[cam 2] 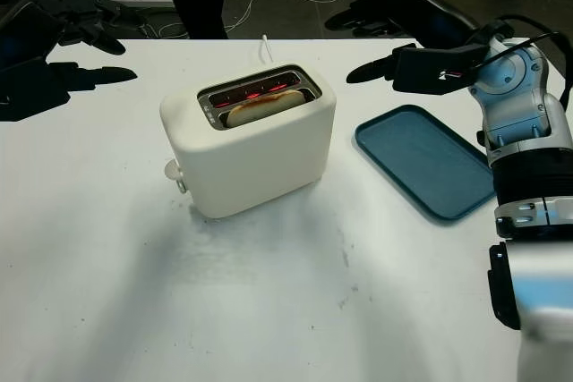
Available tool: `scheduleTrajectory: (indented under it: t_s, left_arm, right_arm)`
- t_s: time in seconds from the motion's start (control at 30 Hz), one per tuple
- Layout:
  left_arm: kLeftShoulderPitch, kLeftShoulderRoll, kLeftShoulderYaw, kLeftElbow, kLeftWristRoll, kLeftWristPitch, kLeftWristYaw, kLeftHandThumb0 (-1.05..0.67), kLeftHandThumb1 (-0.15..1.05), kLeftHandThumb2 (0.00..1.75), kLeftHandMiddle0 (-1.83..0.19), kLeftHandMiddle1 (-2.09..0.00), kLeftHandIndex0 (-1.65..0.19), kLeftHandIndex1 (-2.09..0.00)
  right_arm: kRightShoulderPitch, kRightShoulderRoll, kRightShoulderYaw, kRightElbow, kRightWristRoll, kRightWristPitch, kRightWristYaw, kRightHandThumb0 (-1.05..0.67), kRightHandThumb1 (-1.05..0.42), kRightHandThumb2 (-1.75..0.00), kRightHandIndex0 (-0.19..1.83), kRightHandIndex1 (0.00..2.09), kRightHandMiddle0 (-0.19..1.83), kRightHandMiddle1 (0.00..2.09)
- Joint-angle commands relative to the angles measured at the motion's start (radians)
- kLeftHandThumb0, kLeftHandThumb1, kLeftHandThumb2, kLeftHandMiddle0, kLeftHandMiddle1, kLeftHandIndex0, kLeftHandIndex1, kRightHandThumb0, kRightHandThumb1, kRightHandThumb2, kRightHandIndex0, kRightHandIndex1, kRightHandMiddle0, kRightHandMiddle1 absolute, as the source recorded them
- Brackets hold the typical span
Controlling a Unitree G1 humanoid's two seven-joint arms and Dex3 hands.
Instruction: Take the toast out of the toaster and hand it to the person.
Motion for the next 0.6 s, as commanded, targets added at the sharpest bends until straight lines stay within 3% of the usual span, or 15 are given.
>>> scheduleTrajectory:
  t_s: [0.0,0.57]
  left_arm:
    - [0.005,0.004,0.004,-0.014,0.008,-0.004,0.000,-0.40,0.85,0.00,-0.42,-0.90,-0.42,-0.62]
    - [0.011,0.000,0.008,-0.015,-0.004,0.000,-0.004,-0.37,0.86,0.00,-0.42,-0.89,-0.42,-0.59]
  right_arm:
    - [0.000,-0.013,-0.003,-0.012,-0.003,0.008,-0.008,-0.62,-0.83,0.00,0.71,0.01,0.67,0.00]
    - [0.005,-0.010,-0.004,-0.013,0.006,0.005,-0.001,-0.63,-0.83,0.00,0.72,0.00,0.67,0.00]
